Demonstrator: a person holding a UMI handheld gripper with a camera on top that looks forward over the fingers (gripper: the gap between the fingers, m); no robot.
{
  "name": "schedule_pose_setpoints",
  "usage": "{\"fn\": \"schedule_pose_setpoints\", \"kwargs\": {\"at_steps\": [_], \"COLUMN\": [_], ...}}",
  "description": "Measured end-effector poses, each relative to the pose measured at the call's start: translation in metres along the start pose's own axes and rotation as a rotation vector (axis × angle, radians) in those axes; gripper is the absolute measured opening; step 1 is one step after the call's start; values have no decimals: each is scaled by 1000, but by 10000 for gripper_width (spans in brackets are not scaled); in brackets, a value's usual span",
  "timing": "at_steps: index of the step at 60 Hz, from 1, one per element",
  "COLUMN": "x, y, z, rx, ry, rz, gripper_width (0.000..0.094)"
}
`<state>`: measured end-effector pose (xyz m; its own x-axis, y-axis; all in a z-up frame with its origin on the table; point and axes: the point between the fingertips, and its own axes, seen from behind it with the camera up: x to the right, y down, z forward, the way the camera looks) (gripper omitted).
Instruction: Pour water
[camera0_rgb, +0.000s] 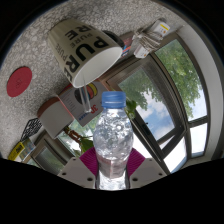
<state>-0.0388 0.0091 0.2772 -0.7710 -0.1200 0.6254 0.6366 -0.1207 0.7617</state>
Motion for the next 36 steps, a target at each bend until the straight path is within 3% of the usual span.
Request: {"fn": "schedule_pose_setpoints", "kwargs": {"at_steps": [11,20,29,36], "x": [3,44,84,77], "y": [-1,40,100,119], "z": [0,-8,-33,-48], "rx": [-9,-60,-90,-79], "ry": [0,61,119,101], "rz": [53,350,1070,1595], "gripper_width": [333,336,333,335]}}
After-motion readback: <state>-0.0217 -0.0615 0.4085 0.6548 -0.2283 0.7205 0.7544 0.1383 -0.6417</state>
